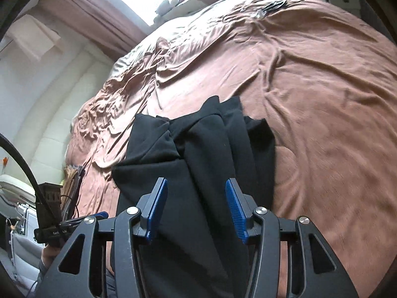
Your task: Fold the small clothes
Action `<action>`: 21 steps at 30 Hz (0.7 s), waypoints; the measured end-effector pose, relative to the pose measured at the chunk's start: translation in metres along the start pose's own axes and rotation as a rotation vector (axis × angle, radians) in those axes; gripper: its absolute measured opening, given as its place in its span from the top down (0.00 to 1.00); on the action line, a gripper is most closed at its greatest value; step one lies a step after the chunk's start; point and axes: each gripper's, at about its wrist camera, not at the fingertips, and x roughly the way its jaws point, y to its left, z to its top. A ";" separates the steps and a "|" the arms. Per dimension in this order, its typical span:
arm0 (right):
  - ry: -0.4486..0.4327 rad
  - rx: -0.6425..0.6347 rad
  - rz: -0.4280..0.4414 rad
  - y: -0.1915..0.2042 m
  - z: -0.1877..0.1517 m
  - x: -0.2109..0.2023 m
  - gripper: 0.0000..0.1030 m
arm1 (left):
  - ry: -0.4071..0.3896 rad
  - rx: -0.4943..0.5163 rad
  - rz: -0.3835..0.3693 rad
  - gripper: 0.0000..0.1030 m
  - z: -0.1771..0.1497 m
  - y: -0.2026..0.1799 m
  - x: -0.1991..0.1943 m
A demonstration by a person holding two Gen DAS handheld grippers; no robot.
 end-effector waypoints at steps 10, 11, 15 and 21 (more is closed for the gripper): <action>0.074 0.007 -0.012 -0.009 0.047 0.056 0.55 | -0.008 -0.010 -0.001 0.49 0.027 0.008 0.011; 0.081 0.009 -0.018 -0.011 0.050 0.061 0.55 | -0.007 -0.012 -0.003 0.49 0.029 0.009 0.012; 0.103 0.033 -0.006 -0.017 0.058 0.079 0.55 | -0.003 -0.015 0.000 0.49 0.037 0.010 0.020; 0.108 0.035 0.035 -0.017 0.071 0.095 0.55 | -0.003 -0.023 0.012 0.49 0.048 0.012 0.035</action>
